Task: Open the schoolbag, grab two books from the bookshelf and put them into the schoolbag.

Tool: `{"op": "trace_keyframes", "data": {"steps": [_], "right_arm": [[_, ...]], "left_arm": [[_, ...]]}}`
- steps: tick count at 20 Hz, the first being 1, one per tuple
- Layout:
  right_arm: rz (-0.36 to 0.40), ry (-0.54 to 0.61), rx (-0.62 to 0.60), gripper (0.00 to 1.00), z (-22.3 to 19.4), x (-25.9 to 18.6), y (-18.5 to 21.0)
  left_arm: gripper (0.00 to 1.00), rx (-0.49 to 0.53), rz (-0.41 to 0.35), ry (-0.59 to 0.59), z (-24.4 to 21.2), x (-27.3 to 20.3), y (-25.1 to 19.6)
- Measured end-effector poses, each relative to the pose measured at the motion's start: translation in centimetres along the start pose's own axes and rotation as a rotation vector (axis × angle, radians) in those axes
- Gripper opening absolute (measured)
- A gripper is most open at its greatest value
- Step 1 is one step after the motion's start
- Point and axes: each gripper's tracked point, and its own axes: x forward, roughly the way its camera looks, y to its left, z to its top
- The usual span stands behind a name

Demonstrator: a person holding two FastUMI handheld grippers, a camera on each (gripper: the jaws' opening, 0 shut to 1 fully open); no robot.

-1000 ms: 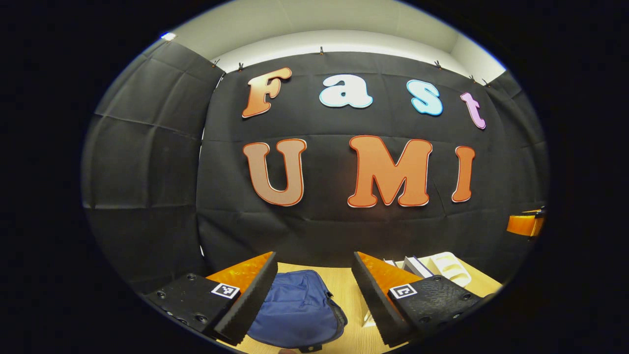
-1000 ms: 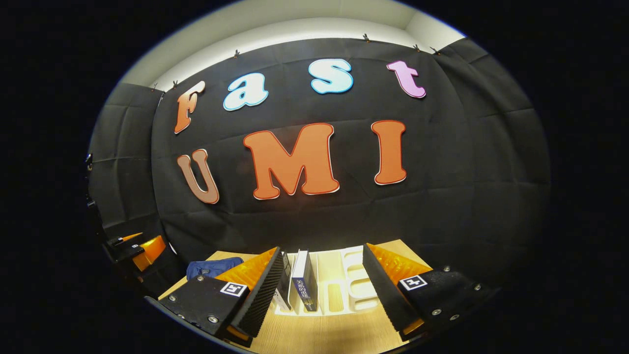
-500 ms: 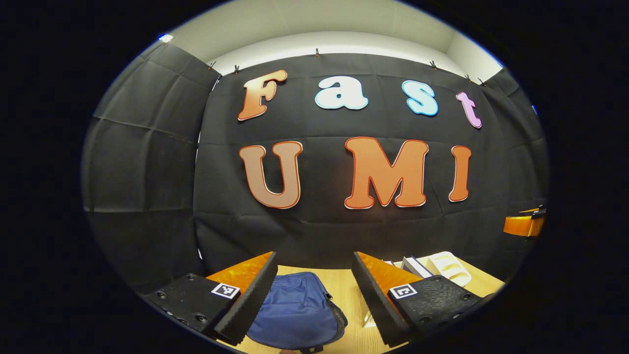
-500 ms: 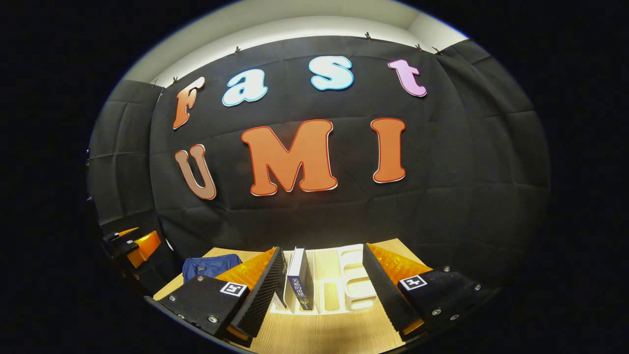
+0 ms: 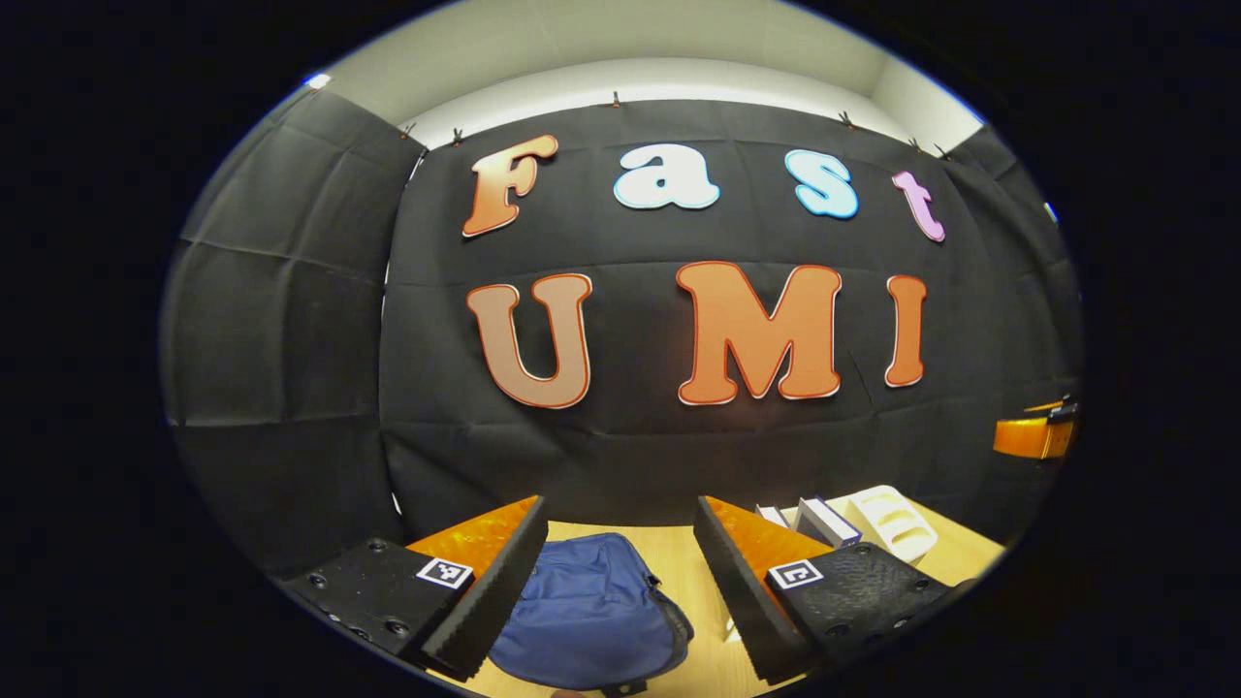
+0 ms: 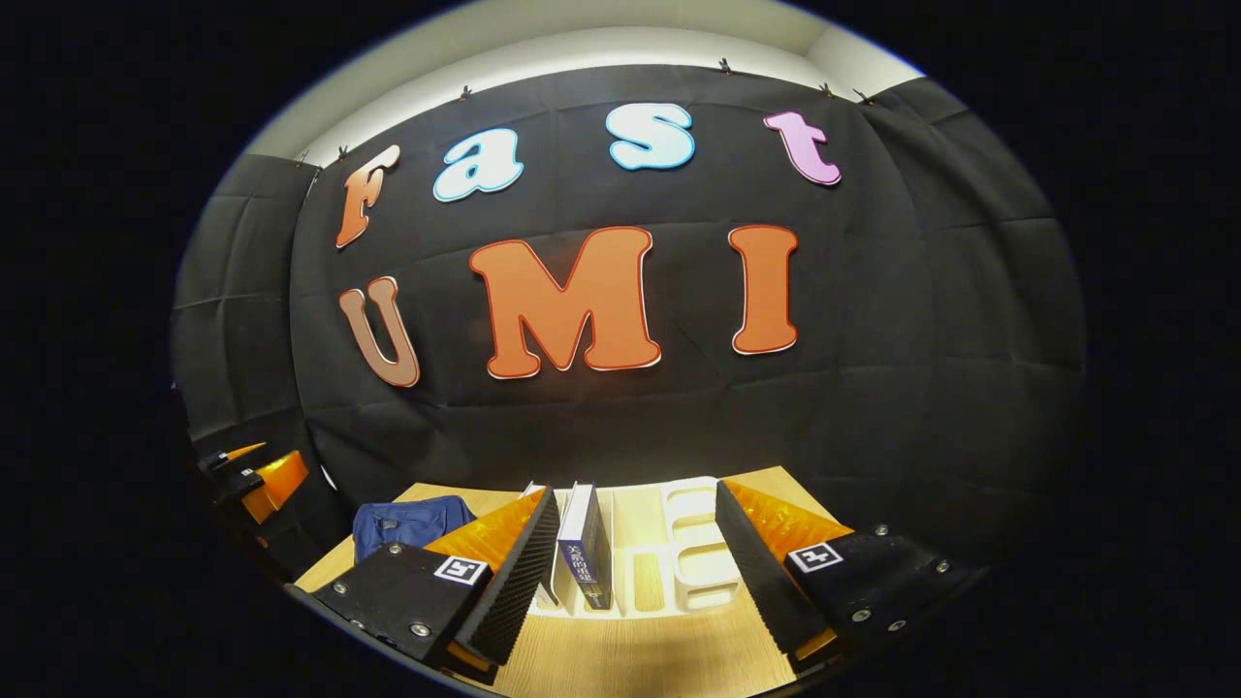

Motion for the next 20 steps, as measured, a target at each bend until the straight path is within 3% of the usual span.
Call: {"op": "trace_keyframes", "data": {"steps": [4, 6, 9, 15, 20], "right_arm": [[-0.007, 0.017, 0.004, 1.0, -0.7, 0.3, -0.3], [-0.013, 0.024, 0.002, 0.97, -1.2, 0.5, -0.6], [-0.024, 0.042, 0.014, 1.0, -2.0, 0.6, -1.2], [-0.104, 0.106, 0.051, 0.97, -4.8, 0.5, -4.7], [-0.2, 0.161, 0.083, 0.97, -7.4, -0.2, -8.3]], "left_arm": [[0.95, 0.051, -0.017, 0.032, -1.5, 0.3, -0.5], [0.95, 0.129, -0.024, 0.056, -2.8, 0.7, -0.8], [1.0, 0.223, -0.043, 0.104, -5.7, 1.8, -1.8], [0.95, 0.429, -0.18, 0.187, -16.3, 2.2, -7.1], [0.95, 0.642, -0.207, 0.342, -27.3, 3.3, -8.3]]}}
